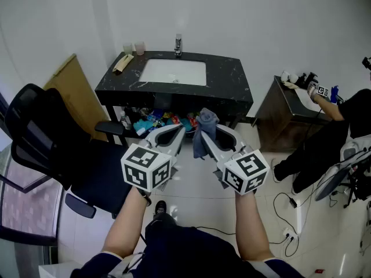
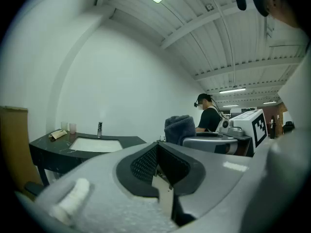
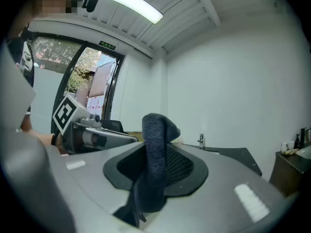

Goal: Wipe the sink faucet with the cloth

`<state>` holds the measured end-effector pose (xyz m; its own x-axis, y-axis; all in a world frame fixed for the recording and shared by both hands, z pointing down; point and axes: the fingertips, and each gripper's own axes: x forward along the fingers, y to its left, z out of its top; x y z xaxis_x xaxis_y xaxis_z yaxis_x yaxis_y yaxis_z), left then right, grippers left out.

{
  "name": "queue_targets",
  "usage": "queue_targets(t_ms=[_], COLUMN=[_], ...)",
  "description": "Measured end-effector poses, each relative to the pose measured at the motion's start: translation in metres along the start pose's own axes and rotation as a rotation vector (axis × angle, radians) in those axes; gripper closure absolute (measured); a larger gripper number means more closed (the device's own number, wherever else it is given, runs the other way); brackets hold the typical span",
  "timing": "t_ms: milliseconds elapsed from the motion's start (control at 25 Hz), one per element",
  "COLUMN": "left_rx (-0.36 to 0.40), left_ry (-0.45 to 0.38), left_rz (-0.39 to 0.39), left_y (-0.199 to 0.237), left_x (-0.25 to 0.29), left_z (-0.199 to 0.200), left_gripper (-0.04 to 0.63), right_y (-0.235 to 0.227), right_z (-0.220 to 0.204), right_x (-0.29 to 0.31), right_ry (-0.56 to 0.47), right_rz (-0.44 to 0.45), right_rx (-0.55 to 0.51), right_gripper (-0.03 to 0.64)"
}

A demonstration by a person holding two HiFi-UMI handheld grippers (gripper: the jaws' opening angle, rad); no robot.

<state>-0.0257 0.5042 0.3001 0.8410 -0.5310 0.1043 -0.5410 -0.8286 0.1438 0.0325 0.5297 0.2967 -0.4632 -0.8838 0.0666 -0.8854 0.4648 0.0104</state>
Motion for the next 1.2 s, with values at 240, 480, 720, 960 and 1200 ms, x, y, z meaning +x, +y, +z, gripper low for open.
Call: queue_targets(t_ms=[240,480,720,960,1200], left_rx=[0.002,-0.005,-0.013,-0.025,-0.043], left_ry=[0.008,0.015,0.020,0.054,0.066], left_rz=[-0.012,-0.028,-0.065,-0.095,-0.104], left_y=[0.043,0.109,0.173,0.222,0.252], left_x=[0.010,0.029,0.050,0.068,0.094], left_z=[0.003,0.007,0.012,0.017,0.010], left_gripper=[0.595,0.595,0.595,0.595,0.595], right_y=[-0.006,-0.018,-0.034,-0.043,-0.066], right_z=[-0.004,-0.007,-0.006,-0.004,-0.017], right_x=[0.043,0.109,0.172,0.222,0.251], right_ry=[0.012,0.030,0.047,0.061,0.087], right_rz=[-0.010,-0.027,-0.074,-0.104,-0.121], right_rx=[0.009,0.013,0.010,0.037,0.053], right_gripper=[0.500,0.500,0.500,0.500,0.500])
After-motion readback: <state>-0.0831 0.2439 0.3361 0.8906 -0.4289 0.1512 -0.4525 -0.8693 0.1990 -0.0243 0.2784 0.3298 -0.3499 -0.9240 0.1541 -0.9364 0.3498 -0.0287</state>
